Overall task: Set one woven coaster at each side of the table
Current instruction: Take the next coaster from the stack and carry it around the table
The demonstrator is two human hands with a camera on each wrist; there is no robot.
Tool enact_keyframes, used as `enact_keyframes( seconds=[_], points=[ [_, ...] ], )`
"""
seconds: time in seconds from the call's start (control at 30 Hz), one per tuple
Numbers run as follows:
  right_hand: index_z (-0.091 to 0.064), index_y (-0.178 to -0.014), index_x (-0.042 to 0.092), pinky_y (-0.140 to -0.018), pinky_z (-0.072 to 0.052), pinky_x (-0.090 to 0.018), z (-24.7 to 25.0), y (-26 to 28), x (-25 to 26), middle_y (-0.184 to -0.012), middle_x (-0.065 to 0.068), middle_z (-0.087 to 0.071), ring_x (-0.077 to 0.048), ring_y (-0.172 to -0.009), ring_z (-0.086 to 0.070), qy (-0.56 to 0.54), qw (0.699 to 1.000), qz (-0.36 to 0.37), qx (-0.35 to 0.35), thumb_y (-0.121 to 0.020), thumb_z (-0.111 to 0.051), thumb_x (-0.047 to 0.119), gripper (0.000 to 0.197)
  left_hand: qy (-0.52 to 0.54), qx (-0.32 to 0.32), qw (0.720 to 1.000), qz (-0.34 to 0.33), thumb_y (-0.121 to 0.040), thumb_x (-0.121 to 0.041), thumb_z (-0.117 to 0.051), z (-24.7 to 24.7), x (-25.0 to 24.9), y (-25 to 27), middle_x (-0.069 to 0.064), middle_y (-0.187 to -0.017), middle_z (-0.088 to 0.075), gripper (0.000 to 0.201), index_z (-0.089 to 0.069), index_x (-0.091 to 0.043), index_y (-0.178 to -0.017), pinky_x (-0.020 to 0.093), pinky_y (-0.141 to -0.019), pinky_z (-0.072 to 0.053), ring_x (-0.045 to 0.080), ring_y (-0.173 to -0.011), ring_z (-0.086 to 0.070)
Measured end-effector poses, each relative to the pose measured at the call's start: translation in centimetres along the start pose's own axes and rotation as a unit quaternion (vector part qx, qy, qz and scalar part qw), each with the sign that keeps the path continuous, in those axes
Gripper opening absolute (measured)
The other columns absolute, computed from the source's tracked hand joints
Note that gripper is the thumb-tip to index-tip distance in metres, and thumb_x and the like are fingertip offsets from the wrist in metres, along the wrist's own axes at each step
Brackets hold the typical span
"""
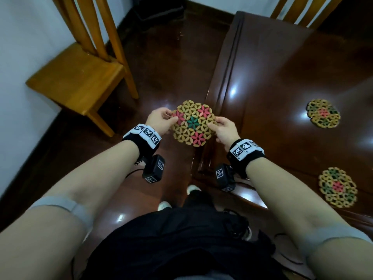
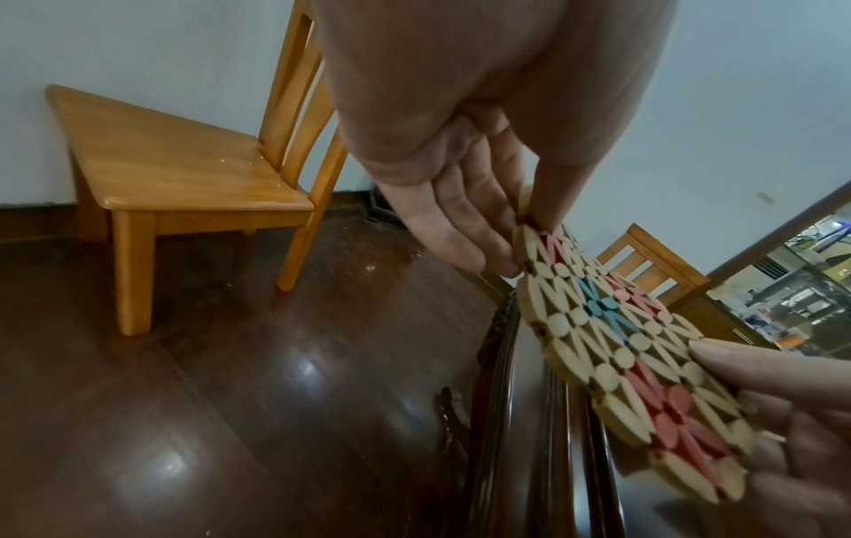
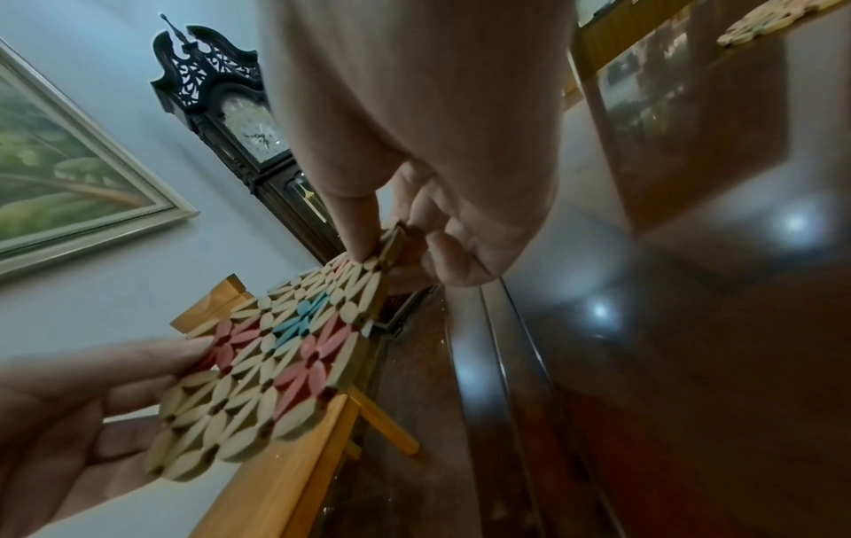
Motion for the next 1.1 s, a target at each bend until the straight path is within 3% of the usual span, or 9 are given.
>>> enact_keyframes(
  seconds=[0.13, 0.2, 0.3, 0.37, 0.43, 0.63, 0.87, 1.0, 1.1],
  points=[
    [-0.053, -0.129, 0.006, -0.063, -0.043, -0.016, -0.2, -2.1, 0.5, -0.118, 0.0, -0.059, -0.013, -0.1, -0.057, -0.012, 0.999, -0.005, -0.048, -0.089, -0.063, 0.017, 0.043, -0.013, 0.036, 0.999, -0.005, -0.085, -0.03, -0.065, 0.2, -0.6, -3.3, 0.012, -0.084, -0.071, 0.013, -0.063, -0.017, -0.08, 0.044, -0.075, -0.06, 0.029, -0.079, -0.071],
    [-0.055, -0.128, 0.008, -0.065, -0.044, -0.018, 0.1, -3.7, 0.5, -0.125, -0.006, -0.062, -0.016, -0.103, -0.06, -0.024, 0.997, -0.013, -0.075, -0.088, -0.064, 0.02, 0.043, -0.03, 0.069, 0.997, -0.017, -0.084, -0.025, -0.067, -0.4, -1.2, -5.6, 0.008, -0.078, -0.069, 0.012, -0.062, -0.018, -0.076, 0.041, -0.077, -0.059, 0.025, -0.072, -0.07],
    [-0.056, -0.126, 0.008, -0.065, -0.048, -0.018, 0.5, -6.4, 1.1, -0.122, -0.009, -0.065, -0.016, -0.101, -0.064, -0.057, 0.992, -0.017, -0.108, -0.089, -0.063, 0.019, 0.04, -0.053, 0.125, 0.99, -0.025, -0.085, -0.014, -0.067, -1.4, -3.0, -9.3, 0.003, -0.071, -0.064, 0.008, -0.059, -0.014, -0.086, 0.032, -0.067, -0.055, 0.012, -0.06, -0.062],
    [-0.057, -0.126, 0.007, -0.081, -0.055, -0.028, 0.9, -8.2, 1.7, -0.12, -0.01, -0.067, -0.017, -0.102, -0.065, -0.095, 0.987, -0.027, -0.125, -0.088, -0.065, 0.02, 0.041, -0.064, 0.161, 0.985, -0.025, -0.086, -0.012, -0.065, -2.0, -4.4, -11.9, 0.001, -0.071, -0.063, 0.012, -0.06, -0.009, -0.097, 0.027, -0.063, -0.055, 0.011, -0.061, -0.062],
    [-0.053, -0.13, 0.008, -0.093, -0.051, -0.035, 1.2, -9.4, 2.2, -0.119, -0.006, -0.065, -0.017, -0.107, -0.062, -0.122, 0.983, -0.045, -0.129, -0.087, -0.066, 0.02, 0.046, -0.065, 0.179, 0.981, -0.018, -0.088, -0.01, -0.063, -2.5, -5.8, -14.6, 0.003, -0.071, -0.063, 0.018, -0.059, -0.005, -0.104, 0.023, -0.057, -0.055, 0.012, -0.06, -0.062],
    [-0.047, -0.133, 0.011, -0.083, -0.053, -0.029, 2.2, -11.4, 3.8, -0.119, -0.006, -0.064, -0.021, -0.106, -0.064, -0.21, 0.966, -0.084, -0.128, -0.087, -0.065, 0.009, 0.049, -0.078, 0.244, 0.965, -0.053, -0.09, -0.007, -0.059, -4.5, -10.2, -20.3, 0.004, -0.074, -0.06, 0.013, -0.053, -0.009, -0.101, 0.016, -0.047, -0.051, 0.013, -0.06, -0.059],
    [-0.047, -0.136, 0.023, -0.099, -0.047, -0.042, 3.3, -11.9, 4.2, -0.115, 0.0, -0.068, -0.021, -0.101, -0.068, -0.268, 0.938, -0.125, -0.18, -0.087, -0.063, 0.012, 0.052, -0.122, 0.329, 0.933, -0.081, -0.092, -0.008, -0.055, -9.2, -12.7, -25.3, 0.016, -0.093, -0.061, 0.012, -0.046, -0.012, -0.099, 0.035, -0.069, -0.055, 0.017, -0.063, -0.059],
    [-0.038, -0.138, 0.039, -0.092, -0.045, -0.041, 3.1, -12.8, 5.8, -0.106, 0.008, -0.07, -0.017, -0.092, -0.07, -0.281, 0.93, -0.134, -0.194, -0.087, -0.063, 0.011, 0.062, -0.144, 0.391, 0.905, -0.09, -0.09, -0.008, -0.057, -11.1, -14.7, -28.6, 0.018, -0.091, -0.063, 0.013, -0.047, -0.016, -0.088, 0.032, -0.064, -0.056, 0.018, -0.063, -0.061],
    [-0.036, -0.139, 0.037, -0.081, -0.047, -0.034, 2.6, -14.3, 7.4, -0.103, 0.006, -0.071, -0.012, -0.083, -0.071, -0.275, 0.922, -0.14, -0.233, -0.086, -0.063, 0.006, 0.066, -0.173, 0.417, 0.887, -0.093, -0.089, -0.01, -0.058, -11.7, -16.4, -31.1, 0.013, -0.088, -0.065, 0.009, -0.051, -0.015, -0.092, 0.03, -0.061, -0.054, 0.017, -0.061, -0.063]
  ],
)
Point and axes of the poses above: each hand's wrist, its own y-axis away from the middle knuckle, its own z-axis out of the back of the hand, x = y × z, the point moved 5 cm from there along -y, towards the middle knuckle
